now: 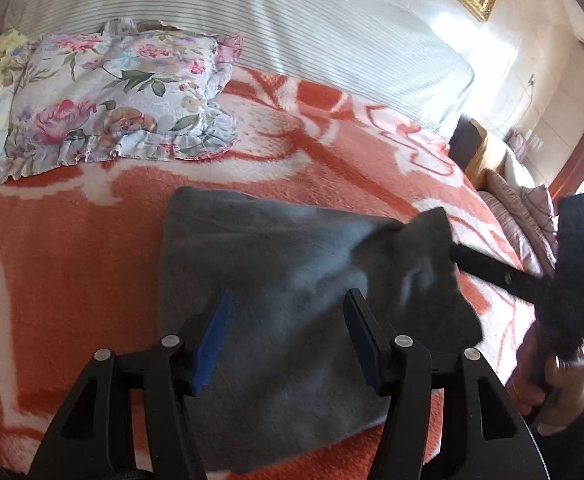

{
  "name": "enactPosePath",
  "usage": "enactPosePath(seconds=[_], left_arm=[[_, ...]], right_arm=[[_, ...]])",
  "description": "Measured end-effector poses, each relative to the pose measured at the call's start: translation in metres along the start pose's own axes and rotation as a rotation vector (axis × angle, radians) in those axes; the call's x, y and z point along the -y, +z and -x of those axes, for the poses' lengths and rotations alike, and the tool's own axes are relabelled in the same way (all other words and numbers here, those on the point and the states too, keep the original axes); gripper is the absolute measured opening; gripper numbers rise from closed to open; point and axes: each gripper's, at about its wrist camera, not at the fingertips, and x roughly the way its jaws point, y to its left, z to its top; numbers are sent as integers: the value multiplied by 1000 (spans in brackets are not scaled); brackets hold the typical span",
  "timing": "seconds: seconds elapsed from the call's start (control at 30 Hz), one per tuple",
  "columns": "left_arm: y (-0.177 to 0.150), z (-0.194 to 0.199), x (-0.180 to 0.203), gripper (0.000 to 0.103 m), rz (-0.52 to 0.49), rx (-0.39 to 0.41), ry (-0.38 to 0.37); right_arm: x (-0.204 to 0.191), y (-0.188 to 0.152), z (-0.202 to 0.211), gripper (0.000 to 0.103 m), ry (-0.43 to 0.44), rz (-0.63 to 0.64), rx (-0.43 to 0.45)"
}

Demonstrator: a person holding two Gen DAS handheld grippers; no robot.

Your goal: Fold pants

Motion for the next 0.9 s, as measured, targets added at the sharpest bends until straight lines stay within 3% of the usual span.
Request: enactPosePath(seconds=[0.13,0.33,0.5,0.7,0.9], left_arm=[[17,-32,-9,59,7,-52,-12],[28,-94,-20,59,10,-152,71],[28,-115,-24,59,20,-185,87],[18,-85,-31,60,56,-160,53],[-6,-42,-45,62,103,-114,69]], right_arm=[[-2,-12,-15,49,-73,61,-75],[12,-42,-29,50,-349,218,-159],[33,-56,-23,49,-319,168,-122],[35,-56,-4,50,-312,107,-79],[44,-52,9,64,-324,9,-40]])
